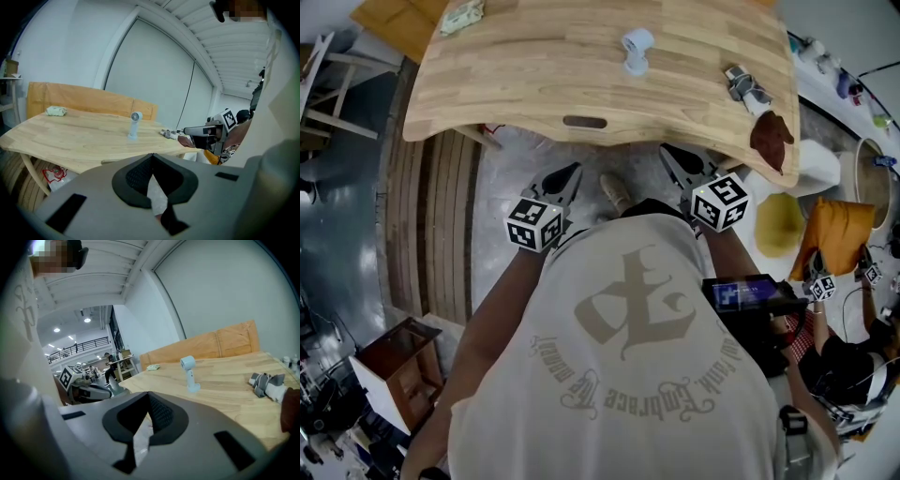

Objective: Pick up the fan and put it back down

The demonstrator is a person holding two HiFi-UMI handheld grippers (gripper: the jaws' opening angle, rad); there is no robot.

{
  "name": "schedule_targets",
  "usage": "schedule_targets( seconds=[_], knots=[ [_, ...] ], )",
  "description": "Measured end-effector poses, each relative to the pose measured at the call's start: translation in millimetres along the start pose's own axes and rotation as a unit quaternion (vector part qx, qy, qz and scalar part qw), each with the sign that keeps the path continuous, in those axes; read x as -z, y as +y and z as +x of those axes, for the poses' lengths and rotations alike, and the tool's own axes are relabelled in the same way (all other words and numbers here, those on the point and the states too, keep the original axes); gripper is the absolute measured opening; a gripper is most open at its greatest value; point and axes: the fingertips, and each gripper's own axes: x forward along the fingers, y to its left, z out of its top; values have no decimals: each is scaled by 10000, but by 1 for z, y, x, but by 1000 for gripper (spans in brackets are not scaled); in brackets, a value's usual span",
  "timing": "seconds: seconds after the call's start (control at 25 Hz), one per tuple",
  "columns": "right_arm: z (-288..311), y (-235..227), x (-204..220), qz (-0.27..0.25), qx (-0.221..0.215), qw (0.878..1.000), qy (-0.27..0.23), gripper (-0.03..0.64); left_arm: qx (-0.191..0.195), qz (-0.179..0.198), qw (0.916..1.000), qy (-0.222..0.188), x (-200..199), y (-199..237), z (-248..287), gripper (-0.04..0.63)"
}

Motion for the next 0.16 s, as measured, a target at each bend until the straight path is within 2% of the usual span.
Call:
schedule_targets(
  seconds=[0.16],
  knots=[
    [-5,0,-1,14,40,10000,-15,14,-21,21,10000,-28,-2,-4,-3,11]
  ],
)
